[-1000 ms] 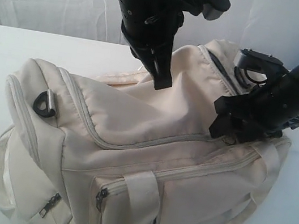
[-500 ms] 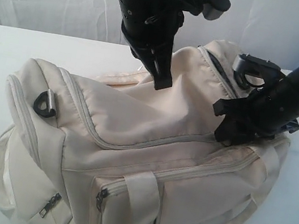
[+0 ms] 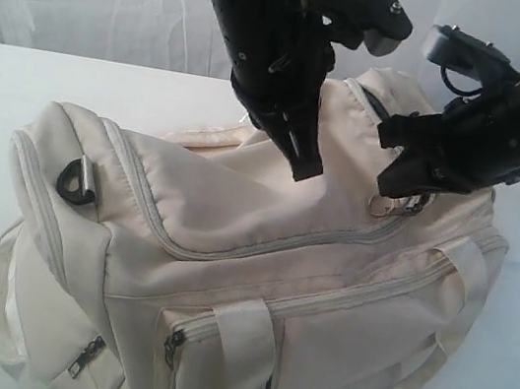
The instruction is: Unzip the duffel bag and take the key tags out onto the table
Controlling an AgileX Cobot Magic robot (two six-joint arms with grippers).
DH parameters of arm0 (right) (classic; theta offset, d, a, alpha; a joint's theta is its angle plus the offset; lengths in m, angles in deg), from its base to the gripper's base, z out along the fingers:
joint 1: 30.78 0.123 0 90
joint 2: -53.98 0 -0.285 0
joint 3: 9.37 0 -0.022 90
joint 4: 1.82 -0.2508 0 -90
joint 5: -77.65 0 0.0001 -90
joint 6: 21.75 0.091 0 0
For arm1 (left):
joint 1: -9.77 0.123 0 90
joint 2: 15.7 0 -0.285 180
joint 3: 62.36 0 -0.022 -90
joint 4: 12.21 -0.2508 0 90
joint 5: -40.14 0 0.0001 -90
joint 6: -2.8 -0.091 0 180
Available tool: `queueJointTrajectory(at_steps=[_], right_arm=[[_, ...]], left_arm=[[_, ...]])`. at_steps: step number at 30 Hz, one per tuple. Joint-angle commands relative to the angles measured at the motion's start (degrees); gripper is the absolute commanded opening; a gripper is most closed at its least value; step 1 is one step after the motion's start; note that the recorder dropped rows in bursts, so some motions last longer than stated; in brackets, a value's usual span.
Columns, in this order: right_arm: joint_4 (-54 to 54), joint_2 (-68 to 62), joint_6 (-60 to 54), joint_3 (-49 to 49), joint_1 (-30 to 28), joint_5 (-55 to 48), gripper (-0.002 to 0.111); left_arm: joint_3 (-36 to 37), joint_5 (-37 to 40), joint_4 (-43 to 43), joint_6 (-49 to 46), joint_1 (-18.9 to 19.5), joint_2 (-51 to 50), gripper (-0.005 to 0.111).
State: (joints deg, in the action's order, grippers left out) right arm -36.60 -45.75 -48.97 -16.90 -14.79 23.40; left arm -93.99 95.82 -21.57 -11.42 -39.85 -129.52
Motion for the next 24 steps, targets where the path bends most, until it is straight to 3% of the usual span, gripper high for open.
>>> queueJointTrajectory(at_steps=[1, 6, 11, 15, 24], right_arm=[[10.44, 3.78, 6.55, 1.74, -1.85, 3.07, 0.020], [13.91, 5.88, 6.92, 1.74, -3.47, 5.20, 0.040], [19.61, 5.58, 11.39, 1.55, -3.48, 7.01, 0.045], [21.73, 5.64, 13.75, 1.55, -5.37, 7.98, 0.045], [20.69, 5.64, 14.93, 1.55, -12.49, 7.87, 0.045]], left_arm=[[3.94, -10.92, 3.48, -1.85, -0.26, 0.59, 0.006], [6.67, -22.97, 10.16, -14.84, -0.26, -0.95, 0.041], [7.15, -24.80, 12.37, -23.96, -0.37, -5.89, 0.066], [7.15, -26.32, 12.62, -24.06, -0.85, -8.96, 0.072], [7.15, -34.31, 12.96, -28.32, -2.76, -10.65, 0.072]])
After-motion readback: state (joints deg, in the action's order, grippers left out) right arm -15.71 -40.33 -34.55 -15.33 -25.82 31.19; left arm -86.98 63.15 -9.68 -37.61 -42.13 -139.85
